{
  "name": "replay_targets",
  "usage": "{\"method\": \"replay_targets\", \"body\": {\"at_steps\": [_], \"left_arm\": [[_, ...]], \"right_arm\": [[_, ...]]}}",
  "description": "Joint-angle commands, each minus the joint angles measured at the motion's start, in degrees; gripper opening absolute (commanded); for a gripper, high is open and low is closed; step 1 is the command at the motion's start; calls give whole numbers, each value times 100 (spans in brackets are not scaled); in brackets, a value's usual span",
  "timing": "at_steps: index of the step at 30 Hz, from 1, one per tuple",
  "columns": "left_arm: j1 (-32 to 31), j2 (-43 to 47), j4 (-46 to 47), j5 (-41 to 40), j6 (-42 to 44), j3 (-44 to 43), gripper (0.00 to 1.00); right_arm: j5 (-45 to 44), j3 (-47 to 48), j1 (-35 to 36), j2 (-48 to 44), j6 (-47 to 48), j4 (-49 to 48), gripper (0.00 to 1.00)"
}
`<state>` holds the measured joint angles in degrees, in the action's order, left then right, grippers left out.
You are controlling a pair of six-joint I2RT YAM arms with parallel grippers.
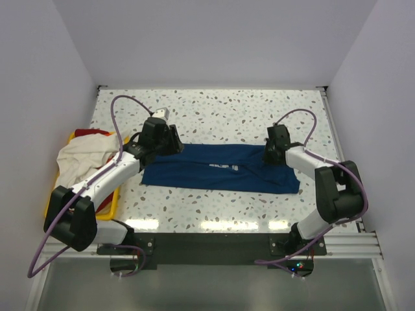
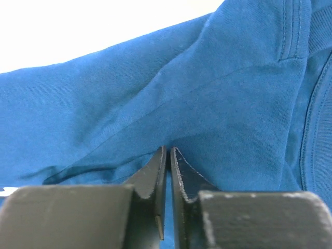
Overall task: Fold and stack the t-shirts
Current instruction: Fold the tshirt
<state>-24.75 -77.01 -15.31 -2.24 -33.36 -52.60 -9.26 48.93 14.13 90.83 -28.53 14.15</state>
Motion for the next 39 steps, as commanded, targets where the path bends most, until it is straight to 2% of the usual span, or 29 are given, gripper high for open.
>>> {"method": "replay_targets", "body": {"at_steps": [1, 7, 13, 28, 39], "left_arm": [[41, 116, 204, 57, 58, 22, 49], [32, 116, 204, 75, 58, 22, 49], [41, 125, 213, 83, 49, 22, 49], [32, 64, 222, 154, 23, 13, 49], [32, 46, 230, 163, 23, 39, 49]], "right_arm": [[142, -14, -16, -346, -64, -106, 6], [591, -129, -7, -671, -56, -35, 1], [917, -270, 72, -1031, -65, 52, 0], [873, -1130, 880, -1603, -504, -149, 0], [521, -1140, 1425, -1629, -891, -308, 0]]}}
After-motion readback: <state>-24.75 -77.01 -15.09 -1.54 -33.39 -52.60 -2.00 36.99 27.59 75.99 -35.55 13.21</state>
